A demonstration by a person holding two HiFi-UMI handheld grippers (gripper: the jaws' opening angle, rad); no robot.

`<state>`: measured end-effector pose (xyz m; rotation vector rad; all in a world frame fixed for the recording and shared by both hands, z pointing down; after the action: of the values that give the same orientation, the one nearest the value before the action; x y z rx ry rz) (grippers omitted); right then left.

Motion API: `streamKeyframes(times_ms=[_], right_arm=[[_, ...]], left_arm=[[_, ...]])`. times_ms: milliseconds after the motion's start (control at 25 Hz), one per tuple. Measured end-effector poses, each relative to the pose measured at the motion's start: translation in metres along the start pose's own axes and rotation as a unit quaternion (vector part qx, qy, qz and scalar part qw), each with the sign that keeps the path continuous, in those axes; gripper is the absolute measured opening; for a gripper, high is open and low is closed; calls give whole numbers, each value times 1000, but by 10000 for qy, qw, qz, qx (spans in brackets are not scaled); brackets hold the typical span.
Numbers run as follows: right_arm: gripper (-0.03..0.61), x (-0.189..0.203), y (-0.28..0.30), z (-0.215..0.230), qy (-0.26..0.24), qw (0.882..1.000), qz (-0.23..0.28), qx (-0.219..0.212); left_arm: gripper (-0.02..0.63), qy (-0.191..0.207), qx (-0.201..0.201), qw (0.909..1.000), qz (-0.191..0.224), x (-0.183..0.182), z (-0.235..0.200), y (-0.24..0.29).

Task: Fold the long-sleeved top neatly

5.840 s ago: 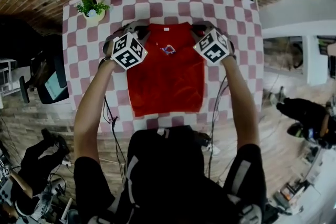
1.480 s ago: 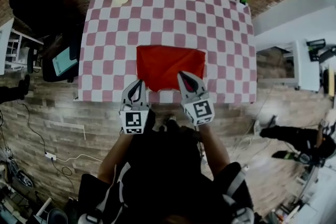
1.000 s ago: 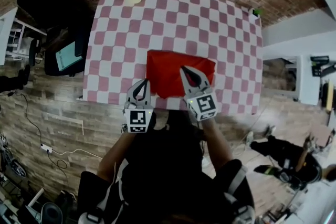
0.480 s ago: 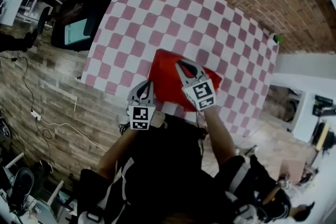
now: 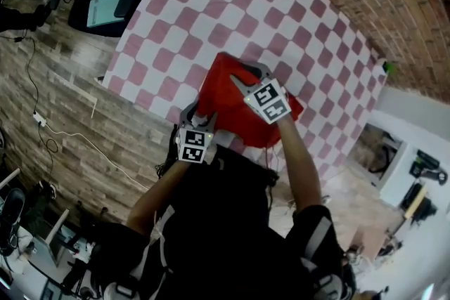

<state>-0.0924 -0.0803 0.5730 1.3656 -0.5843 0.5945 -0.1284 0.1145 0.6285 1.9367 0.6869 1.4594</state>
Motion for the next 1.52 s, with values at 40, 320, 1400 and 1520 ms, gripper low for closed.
streamKeyframes(times_ms=[40, 320, 1400, 1520], right_arm=[[130, 2, 7, 3, -64, 9999, -130, -85], [141, 16, 45, 27, -271, 9939, -947, -492], [34, 54, 89, 54, 44, 9802, -1713, -993], [30, 56, 84, 56, 118, 9821, -1681, -839]], left_arm=[[238, -41, -24, 10000, -87, 5, -1, 5], [241, -387, -198, 9979, -484, 28, -11, 28], [98, 214, 453, 9966, -647, 32, -18, 53], [89, 385, 517, 9951, -749, 27, -20, 54]])
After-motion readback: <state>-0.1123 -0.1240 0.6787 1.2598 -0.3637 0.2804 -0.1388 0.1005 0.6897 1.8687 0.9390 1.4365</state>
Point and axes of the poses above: the fingertips, and each gripper's own axes: y forward along the fingers, z to its right, x out of its underside, the point moved 7 cm from there along -y, backward along the fingers, and after that the axes turned 3 degrees about -x, right-handed, at the moved point
